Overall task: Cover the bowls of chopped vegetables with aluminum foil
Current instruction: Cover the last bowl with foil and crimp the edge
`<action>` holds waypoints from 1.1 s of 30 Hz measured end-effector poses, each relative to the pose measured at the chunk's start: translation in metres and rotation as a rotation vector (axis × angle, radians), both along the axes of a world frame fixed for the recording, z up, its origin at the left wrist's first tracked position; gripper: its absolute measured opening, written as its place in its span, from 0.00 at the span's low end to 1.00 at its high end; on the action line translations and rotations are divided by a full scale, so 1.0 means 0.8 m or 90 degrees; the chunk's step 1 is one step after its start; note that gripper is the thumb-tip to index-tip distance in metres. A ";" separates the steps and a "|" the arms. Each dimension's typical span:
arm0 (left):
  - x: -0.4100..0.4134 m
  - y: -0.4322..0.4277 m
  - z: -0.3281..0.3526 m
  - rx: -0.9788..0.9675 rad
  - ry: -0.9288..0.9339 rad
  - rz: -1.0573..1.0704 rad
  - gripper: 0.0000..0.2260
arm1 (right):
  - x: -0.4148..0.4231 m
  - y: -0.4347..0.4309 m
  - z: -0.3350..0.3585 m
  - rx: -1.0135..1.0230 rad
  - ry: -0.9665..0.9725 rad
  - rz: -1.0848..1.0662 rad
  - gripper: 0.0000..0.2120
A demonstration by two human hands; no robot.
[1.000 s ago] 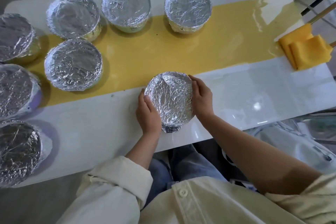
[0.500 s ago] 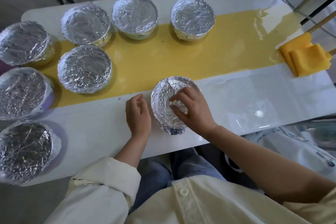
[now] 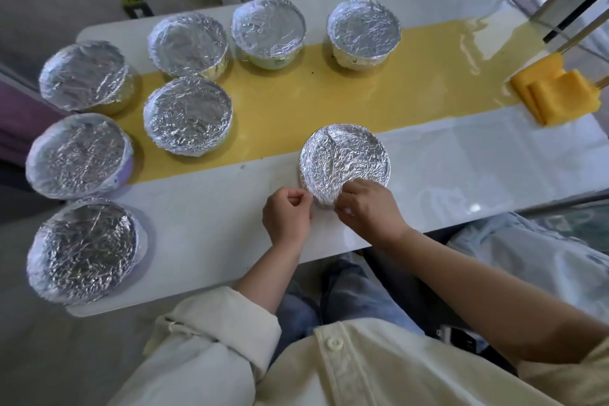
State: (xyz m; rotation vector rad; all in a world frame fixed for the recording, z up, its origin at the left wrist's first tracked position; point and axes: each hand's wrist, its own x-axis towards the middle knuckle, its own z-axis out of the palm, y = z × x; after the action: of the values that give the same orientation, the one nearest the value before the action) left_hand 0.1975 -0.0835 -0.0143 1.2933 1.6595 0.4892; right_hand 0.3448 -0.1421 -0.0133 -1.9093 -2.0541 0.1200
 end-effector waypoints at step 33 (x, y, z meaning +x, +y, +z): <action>0.032 0.008 0.022 -0.089 0.197 0.050 0.09 | -0.014 0.020 0.007 -0.037 -0.016 0.101 0.12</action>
State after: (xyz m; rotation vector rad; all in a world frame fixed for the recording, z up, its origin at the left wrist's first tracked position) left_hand 0.2234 -0.0774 0.0037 1.2504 1.9703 0.2208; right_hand 0.3335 -0.1263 -0.0077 -1.7882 -2.2409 0.1962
